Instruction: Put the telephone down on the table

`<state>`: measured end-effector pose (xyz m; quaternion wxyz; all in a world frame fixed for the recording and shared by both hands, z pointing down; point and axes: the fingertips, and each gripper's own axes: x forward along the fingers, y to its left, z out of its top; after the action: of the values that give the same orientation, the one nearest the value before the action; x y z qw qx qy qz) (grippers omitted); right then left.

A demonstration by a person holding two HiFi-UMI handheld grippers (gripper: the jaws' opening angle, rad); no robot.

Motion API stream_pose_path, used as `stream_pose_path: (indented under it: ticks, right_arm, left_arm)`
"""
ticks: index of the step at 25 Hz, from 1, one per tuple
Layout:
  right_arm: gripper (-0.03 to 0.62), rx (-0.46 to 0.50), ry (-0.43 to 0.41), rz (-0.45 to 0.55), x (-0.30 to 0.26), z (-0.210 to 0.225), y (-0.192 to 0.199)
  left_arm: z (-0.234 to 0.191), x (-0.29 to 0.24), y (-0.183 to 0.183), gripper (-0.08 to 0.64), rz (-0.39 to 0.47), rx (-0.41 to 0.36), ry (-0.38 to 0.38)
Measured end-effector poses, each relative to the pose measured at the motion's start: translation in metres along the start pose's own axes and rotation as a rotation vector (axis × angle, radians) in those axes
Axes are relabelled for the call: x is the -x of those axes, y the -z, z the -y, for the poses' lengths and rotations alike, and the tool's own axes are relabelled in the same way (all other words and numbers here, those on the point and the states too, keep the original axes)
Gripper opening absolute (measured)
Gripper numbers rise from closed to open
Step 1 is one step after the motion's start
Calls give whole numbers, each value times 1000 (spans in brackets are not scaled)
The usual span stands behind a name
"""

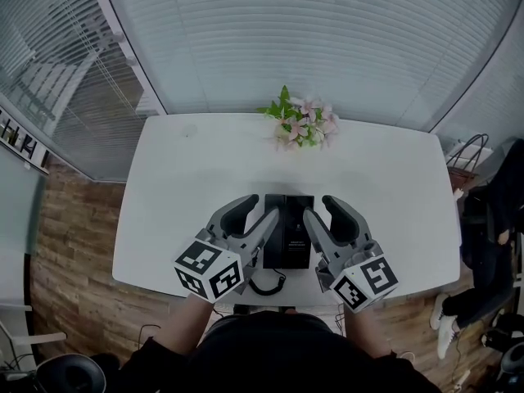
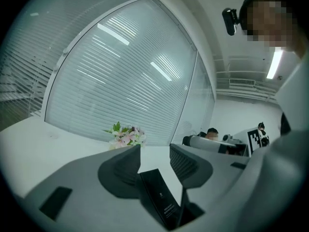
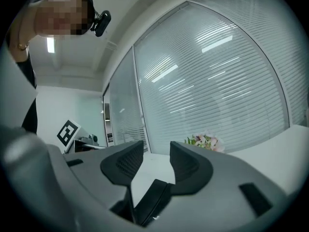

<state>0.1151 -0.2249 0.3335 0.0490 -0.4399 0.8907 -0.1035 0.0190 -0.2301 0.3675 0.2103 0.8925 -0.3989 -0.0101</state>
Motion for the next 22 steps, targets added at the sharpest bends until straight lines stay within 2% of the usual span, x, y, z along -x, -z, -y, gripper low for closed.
stream_pose_path:
  ticks: [3, 12, 18, 22]
  right_arm:
    - [148, 8, -10, 22, 0, -5, -9]
    - [14, 28, -9, 87, 0, -13, -28]
    - [6, 30, -15, 103, -1, -18, -30]
    - [6, 32, -20, 109, -1, -22, -31]
  left_arm:
    - [1, 3, -8, 182, 22, 3, -1]
    - [5, 10, -29, 63, 84, -34, -1]
    - [5, 12, -32, 17, 95, -48, -3]
    - [9, 14, -33, 12, 99, -53, 8]
